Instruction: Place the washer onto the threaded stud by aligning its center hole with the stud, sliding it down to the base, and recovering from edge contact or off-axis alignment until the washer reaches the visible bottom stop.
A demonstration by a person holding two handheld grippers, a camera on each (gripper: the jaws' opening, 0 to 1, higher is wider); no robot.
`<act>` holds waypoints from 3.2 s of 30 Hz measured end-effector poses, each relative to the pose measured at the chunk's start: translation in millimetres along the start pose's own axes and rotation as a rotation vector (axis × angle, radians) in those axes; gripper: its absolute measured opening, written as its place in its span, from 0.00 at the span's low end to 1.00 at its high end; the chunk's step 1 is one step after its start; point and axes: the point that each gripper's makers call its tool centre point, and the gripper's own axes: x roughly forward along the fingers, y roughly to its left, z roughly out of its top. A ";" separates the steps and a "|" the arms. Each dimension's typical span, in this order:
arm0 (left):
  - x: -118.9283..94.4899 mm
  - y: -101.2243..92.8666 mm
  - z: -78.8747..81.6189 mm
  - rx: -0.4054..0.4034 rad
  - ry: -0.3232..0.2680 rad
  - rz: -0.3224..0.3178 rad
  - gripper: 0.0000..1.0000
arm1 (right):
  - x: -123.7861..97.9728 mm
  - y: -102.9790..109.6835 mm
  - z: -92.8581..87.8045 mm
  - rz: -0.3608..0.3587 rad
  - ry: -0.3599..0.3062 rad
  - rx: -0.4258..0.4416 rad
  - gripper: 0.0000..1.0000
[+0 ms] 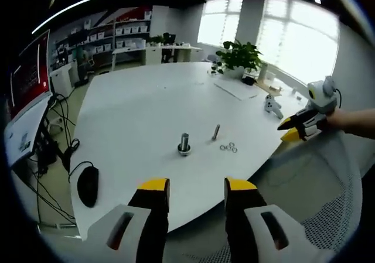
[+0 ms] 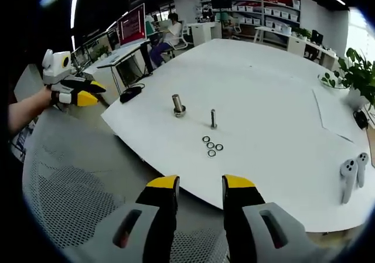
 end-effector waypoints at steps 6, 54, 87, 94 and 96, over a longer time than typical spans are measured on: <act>-2.3 4.1 7.1 0.044 -0.042 0.028 0.34 | -0.2 -0.6 2.0 -0.008 -0.010 -0.004 0.32; -0.8 11.4 7.5 0.016 -0.059 0.033 0.40 | 6.8 13.8 -8.7 0.059 0.071 -0.060 0.32; -0.8 3.7 5.9 -0.008 -0.055 -0.022 0.37 | 44.2 -6.9 -3.9 0.100 0.220 -0.170 0.32; -1.7 3.0 5.8 0.005 -0.056 -0.019 0.36 | 88.8 -4.0 3.0 0.102 0.275 -0.255 0.32; -2.4 4.3 6.9 0.000 -0.063 -0.014 0.36 | 100.9 -3.6 -1.8 0.108 0.301 -0.246 0.31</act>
